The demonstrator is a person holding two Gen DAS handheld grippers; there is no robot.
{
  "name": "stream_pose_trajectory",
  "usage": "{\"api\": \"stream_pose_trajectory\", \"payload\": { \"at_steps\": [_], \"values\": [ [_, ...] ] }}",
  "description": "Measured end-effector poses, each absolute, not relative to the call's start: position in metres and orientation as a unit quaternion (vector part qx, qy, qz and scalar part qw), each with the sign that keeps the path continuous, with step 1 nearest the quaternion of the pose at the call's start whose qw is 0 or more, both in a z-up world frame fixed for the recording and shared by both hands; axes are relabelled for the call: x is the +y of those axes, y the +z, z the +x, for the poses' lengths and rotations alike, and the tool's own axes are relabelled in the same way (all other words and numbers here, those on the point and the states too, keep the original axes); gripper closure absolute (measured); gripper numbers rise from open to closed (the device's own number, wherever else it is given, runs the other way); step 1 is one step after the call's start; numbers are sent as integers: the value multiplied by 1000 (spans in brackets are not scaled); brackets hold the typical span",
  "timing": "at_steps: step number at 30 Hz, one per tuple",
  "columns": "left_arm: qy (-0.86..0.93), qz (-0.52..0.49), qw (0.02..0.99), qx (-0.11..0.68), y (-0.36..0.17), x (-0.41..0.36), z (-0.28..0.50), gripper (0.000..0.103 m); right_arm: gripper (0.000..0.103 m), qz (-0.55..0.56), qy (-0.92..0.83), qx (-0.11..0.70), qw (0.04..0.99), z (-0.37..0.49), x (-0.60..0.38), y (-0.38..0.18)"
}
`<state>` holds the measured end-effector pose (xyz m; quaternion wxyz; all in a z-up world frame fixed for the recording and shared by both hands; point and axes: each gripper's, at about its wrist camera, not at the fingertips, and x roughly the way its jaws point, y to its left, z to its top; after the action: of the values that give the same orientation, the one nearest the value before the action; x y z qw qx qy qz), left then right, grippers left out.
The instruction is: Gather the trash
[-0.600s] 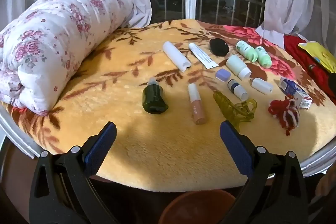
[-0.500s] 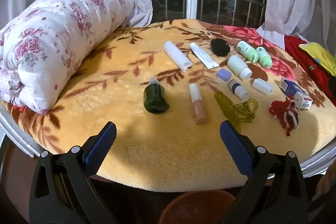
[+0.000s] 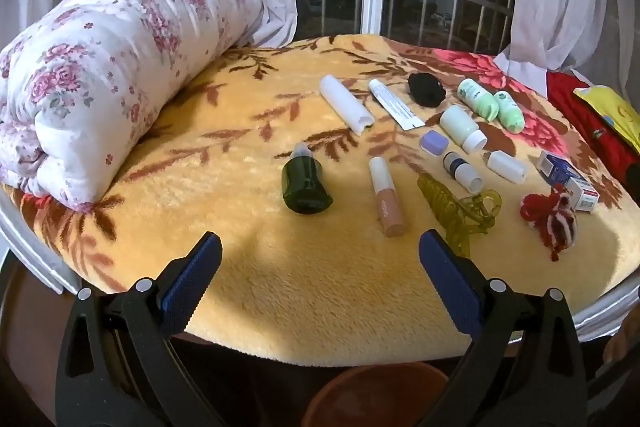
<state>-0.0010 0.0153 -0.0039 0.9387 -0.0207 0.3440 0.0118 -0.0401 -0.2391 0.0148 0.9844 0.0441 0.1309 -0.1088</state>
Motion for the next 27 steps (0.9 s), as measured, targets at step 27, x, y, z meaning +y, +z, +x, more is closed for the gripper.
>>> {"api": "stream_pose_trajectory", "payload": {
  "at_steps": [27],
  "values": [
    [17,-24,935,353,-11,13,2,7,5,40,-111,126,985,-41,-235,14]
  ]
}}
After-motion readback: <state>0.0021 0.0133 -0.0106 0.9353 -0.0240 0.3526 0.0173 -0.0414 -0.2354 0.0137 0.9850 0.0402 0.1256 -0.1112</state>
